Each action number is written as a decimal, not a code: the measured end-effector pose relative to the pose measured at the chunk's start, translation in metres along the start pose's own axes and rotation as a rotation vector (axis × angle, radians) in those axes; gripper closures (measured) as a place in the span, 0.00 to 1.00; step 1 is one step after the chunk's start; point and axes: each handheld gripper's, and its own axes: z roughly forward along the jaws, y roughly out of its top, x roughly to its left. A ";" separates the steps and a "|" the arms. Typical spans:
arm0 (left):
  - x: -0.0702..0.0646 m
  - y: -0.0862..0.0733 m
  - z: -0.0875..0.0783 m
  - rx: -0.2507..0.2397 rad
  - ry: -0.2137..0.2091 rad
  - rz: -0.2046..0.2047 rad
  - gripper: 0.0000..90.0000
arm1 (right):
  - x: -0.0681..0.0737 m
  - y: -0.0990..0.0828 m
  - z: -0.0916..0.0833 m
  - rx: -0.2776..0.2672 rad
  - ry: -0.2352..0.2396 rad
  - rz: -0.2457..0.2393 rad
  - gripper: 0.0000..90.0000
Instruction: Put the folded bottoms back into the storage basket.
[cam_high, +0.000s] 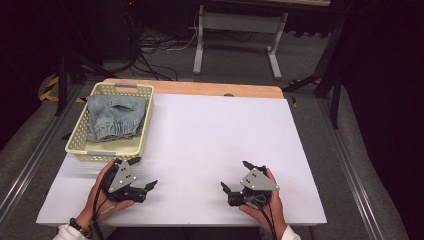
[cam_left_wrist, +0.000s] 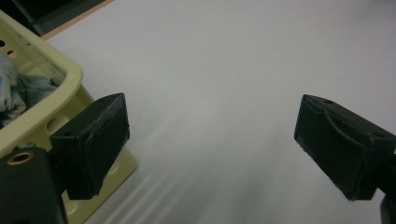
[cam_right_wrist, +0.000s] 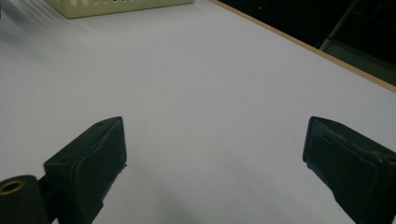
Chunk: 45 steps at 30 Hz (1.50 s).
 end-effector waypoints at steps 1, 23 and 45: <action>0.000 -0.001 -0.001 0.003 0.004 0.002 0.12 | 0.000 0.001 0.001 0.002 0.001 -0.004 0.08; -0.002 -0.009 -0.008 0.002 0.007 -0.036 0.11 | -0.001 0.005 0.011 0.003 0.009 -0.018 0.08; -0.005 -0.005 -0.003 0.000 -0.009 -0.026 0.11 | -0.003 0.003 0.010 0.007 0.012 -0.007 0.08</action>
